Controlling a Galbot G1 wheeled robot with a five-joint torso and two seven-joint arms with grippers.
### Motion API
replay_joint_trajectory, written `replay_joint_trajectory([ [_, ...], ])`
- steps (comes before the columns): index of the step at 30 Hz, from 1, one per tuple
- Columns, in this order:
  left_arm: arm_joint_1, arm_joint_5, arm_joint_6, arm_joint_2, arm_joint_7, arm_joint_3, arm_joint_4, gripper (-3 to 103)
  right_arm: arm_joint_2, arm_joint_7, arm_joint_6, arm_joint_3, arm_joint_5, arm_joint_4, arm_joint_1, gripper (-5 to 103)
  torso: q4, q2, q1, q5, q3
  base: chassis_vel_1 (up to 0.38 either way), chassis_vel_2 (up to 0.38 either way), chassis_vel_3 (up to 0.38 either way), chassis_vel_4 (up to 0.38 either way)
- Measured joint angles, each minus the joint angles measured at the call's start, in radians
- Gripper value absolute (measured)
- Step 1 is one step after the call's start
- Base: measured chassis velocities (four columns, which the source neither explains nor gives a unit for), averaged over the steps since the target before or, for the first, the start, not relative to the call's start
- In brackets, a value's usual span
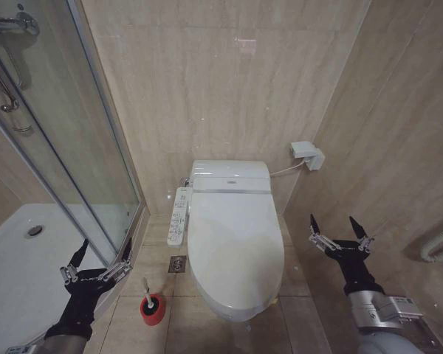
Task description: Open the toilet lid, clean the toilet bowl with a toilet brush, close the toilet lid, and flush.
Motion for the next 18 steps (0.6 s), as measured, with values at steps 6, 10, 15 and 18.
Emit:
replay_joint_trajectory([
  [6,0.0,0.0,0.0,0.0,0.0,0.0,0.0,100,-0.006,-0.006,0.003,0.008,-0.012,-0.011,-0.002,100,0.0,0.0,0.0,0.0,0.0,0.0,0.0,0.0,0.0],
  [10,0.0,0.0,0.0,0.0,0.0,0.0,0.0,100,-0.011,-0.002,-0.017,0.011,-0.006,-0.016,-0.007,100,0.0,0.0,0.0,0.0,0.0,0.0,0.0,0.0,0.0],
  [15,0.0,0.0,0.0,0.0,0.0,0.0,0.0,100,-0.011,0.005,-0.022,0.008,-0.001,-0.017,-0.007,100,0.0,0.0,0.0,0.0,0.0,0.0,0.0,0.0,0.0],
  [18,0.0,0.0,0.0,0.0,0.0,0.0,0.0,100,-0.011,0.006,-0.022,0.008,-0.001,-0.017,-0.007,100,0.0,0.0,0.0,0.0,0.0,0.0,0.0,0.0,0.0],
])
